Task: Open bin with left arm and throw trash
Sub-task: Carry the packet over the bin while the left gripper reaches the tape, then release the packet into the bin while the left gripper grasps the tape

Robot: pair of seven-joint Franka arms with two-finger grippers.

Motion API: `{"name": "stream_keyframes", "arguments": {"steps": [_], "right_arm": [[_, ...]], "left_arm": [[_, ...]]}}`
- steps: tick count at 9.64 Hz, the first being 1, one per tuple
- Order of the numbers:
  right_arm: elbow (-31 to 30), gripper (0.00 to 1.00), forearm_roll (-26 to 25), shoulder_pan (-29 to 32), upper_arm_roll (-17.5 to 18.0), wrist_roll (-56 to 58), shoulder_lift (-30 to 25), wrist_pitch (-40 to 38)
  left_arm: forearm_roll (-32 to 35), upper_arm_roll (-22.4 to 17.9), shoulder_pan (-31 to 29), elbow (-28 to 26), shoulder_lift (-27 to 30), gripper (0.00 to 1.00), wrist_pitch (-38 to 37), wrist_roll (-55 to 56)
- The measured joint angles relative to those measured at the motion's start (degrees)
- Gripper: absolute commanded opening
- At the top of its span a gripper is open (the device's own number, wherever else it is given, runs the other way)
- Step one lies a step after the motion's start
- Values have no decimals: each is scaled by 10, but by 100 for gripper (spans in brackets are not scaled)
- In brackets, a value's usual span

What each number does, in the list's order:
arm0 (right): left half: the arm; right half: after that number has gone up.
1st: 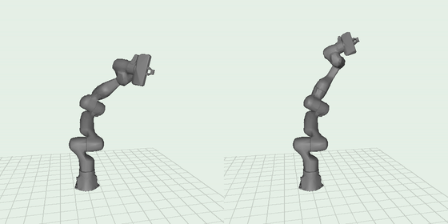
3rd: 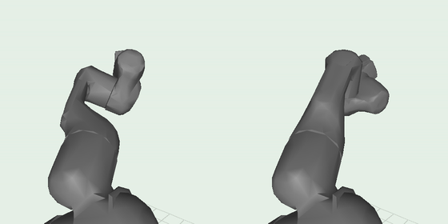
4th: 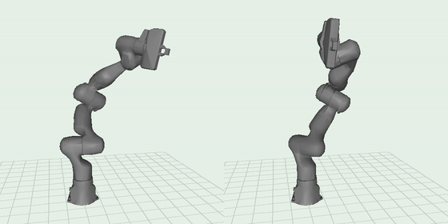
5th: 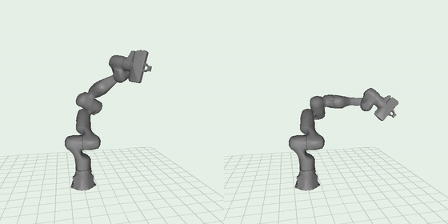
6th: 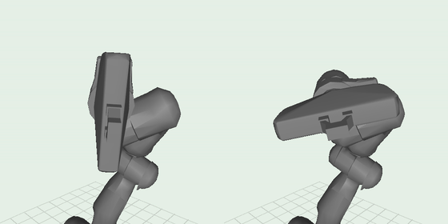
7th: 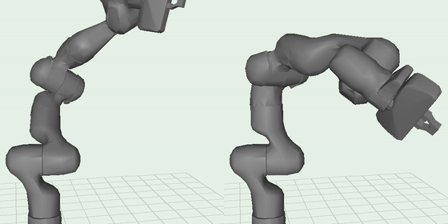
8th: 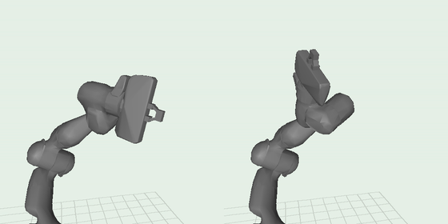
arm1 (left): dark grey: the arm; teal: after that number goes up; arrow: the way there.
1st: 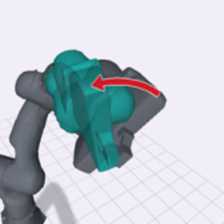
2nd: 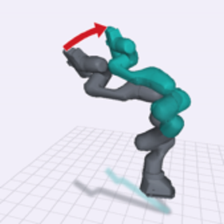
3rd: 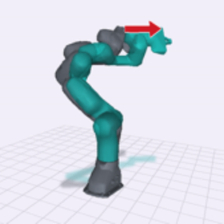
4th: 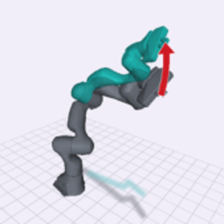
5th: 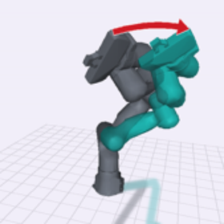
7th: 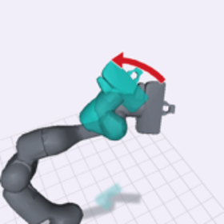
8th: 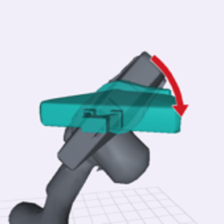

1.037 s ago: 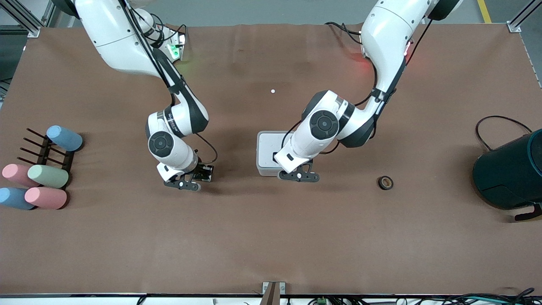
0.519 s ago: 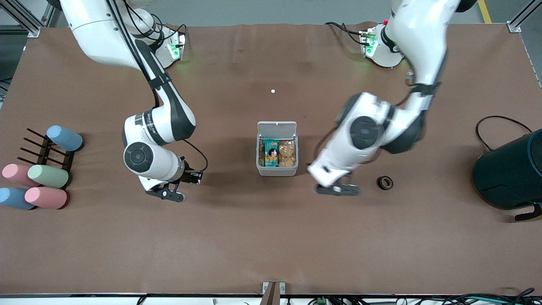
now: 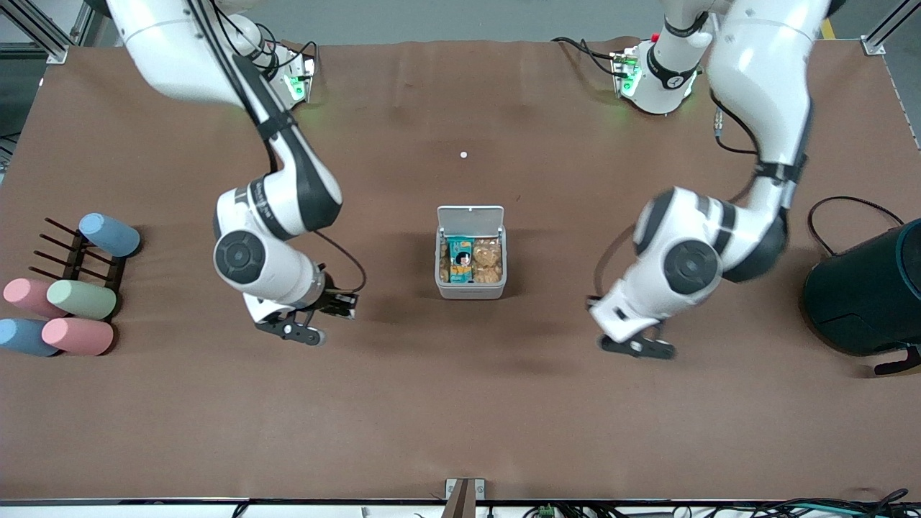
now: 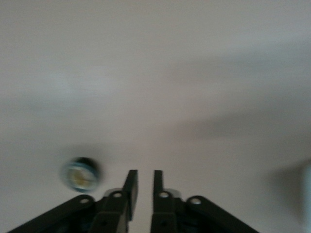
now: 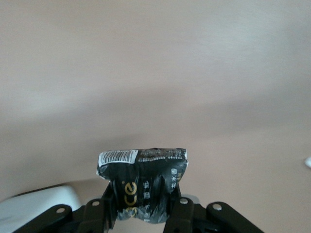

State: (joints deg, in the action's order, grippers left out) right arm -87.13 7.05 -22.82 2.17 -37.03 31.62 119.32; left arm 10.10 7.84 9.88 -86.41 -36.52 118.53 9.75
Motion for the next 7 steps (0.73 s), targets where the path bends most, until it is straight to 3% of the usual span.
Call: {"name": "stream_keyframes", "arguments": {"steps": [2,6,7], "right_arm": [[22,20,0,-65,3,-43,0,-2],[59,24,0,-161,2,-75,35,6],[61,27,0,-169,2,-75,42,6]], "left_arm": [[44,3,-43,-49,-21,100,68,-44],[47,4,-57,-158,-19,100,170,-40],[47,10,-65,-177,-10,89,172,-39]]}}
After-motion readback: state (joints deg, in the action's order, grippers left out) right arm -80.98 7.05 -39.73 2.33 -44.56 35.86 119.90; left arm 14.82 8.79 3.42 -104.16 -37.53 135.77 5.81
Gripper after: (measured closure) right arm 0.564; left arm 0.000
